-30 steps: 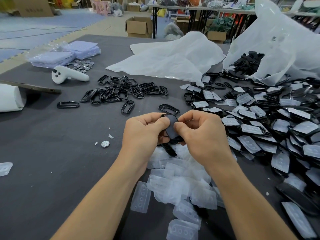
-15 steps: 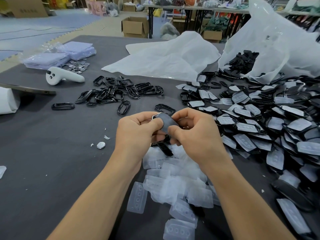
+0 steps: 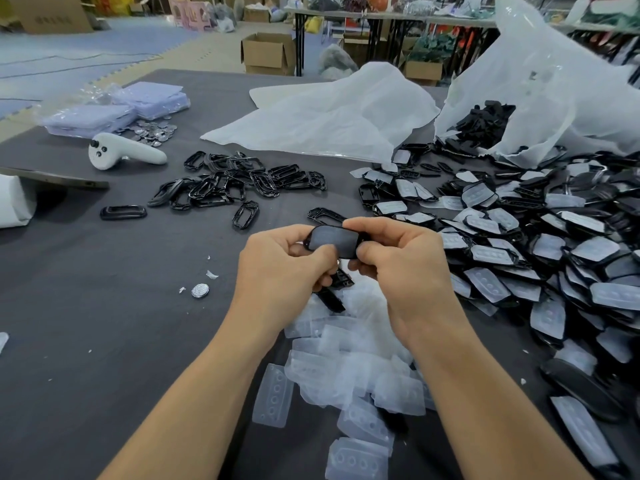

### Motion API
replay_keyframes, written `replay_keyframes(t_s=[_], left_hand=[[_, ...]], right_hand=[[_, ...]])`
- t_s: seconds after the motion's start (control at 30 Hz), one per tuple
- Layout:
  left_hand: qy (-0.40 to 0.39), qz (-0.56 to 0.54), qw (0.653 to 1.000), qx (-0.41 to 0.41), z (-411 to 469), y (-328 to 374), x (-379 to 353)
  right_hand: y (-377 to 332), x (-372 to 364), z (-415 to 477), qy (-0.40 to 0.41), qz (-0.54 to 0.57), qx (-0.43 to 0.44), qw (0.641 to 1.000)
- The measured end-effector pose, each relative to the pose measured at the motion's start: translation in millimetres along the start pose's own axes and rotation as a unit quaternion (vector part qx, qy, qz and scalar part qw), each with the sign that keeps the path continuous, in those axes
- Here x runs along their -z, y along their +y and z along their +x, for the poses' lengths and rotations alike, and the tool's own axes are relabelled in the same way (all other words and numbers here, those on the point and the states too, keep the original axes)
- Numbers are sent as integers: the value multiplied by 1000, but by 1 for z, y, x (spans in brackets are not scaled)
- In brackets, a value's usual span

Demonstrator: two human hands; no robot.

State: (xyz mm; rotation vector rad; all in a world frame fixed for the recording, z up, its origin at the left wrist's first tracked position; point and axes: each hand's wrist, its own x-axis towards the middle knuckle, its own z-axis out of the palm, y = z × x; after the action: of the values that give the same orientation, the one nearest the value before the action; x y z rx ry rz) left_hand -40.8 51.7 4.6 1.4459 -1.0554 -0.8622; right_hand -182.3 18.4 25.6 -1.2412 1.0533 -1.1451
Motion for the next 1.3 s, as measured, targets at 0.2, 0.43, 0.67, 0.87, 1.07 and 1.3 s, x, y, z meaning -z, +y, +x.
replay_keyframes(t_s=[0.2, 0.43, 0.67, 0.87, 1.07, 1.3], left_hand=[[-43, 7, 998, 36, -5, -1, -8], [-43, 30, 998, 25, -5, -3, -8], [43, 3, 999, -33, -5, -2, -9], [67, 44, 992, -95, -4, -4, -7], [80, 68, 987, -118, -4, -5, -9], [81, -1, 996, -27, 4, -7, -4]], right_hand=[[2, -2, -1, 28, -63, 41, 997], [2, 1, 1, -9, -90, 47, 995], [2, 3, 0, -30, -98, 43, 994], [6, 1, 0, -18, -121, 56, 991], [6, 0, 0, 12, -172, 73, 982], [0, 2, -10, -49, -300, 153, 940]])
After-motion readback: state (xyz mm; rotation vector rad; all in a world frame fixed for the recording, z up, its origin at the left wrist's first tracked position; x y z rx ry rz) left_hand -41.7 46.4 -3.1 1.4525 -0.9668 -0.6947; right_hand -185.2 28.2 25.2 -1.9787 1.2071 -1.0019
